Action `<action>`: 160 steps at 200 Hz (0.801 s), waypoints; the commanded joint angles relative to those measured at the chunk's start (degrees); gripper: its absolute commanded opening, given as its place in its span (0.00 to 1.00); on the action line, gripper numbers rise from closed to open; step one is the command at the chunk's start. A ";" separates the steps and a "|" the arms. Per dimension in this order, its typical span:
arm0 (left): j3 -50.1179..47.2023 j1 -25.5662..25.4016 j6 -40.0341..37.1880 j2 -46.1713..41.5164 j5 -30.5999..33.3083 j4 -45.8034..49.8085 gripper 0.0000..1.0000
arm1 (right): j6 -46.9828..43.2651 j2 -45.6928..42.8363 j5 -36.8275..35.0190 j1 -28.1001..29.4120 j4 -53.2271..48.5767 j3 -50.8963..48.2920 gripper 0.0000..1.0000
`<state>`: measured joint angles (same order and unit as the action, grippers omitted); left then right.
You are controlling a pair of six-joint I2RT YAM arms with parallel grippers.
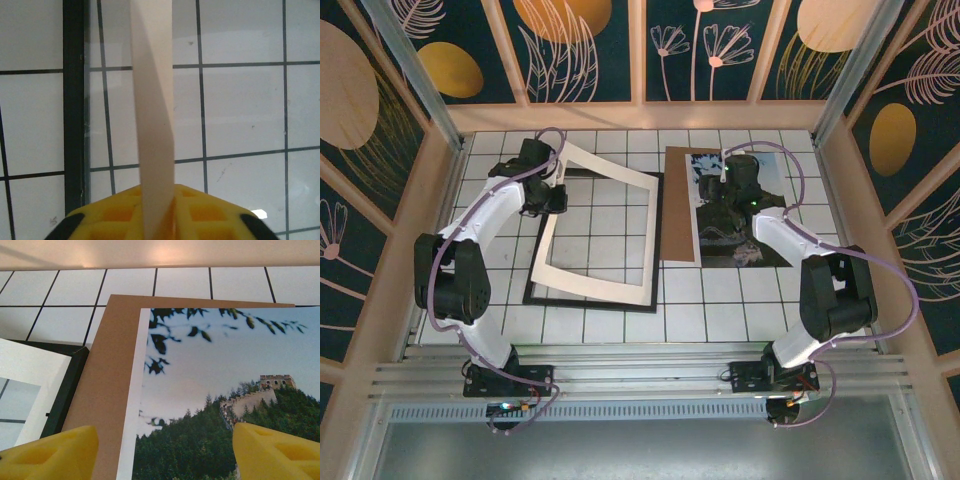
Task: Put the photo into the frame
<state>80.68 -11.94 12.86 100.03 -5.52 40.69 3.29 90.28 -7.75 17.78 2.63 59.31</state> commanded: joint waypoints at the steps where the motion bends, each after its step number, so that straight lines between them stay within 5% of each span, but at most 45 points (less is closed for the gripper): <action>1: -1.47 0.25 1.67 0.42 -1.18 -1.83 0.24 | -0.65 0.84 -1.50 0.59 -0.12 1.51 0.72; 160: -9.61 0.31 7.90 7.06 9.00 -16.32 0.83 | 0.93 4.40 1.08 5.47 0.99 2.50 0.72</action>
<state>72.27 -11.92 19.38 106.52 0.12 28.47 3.49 93.17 -7.29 21.17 2.81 59.64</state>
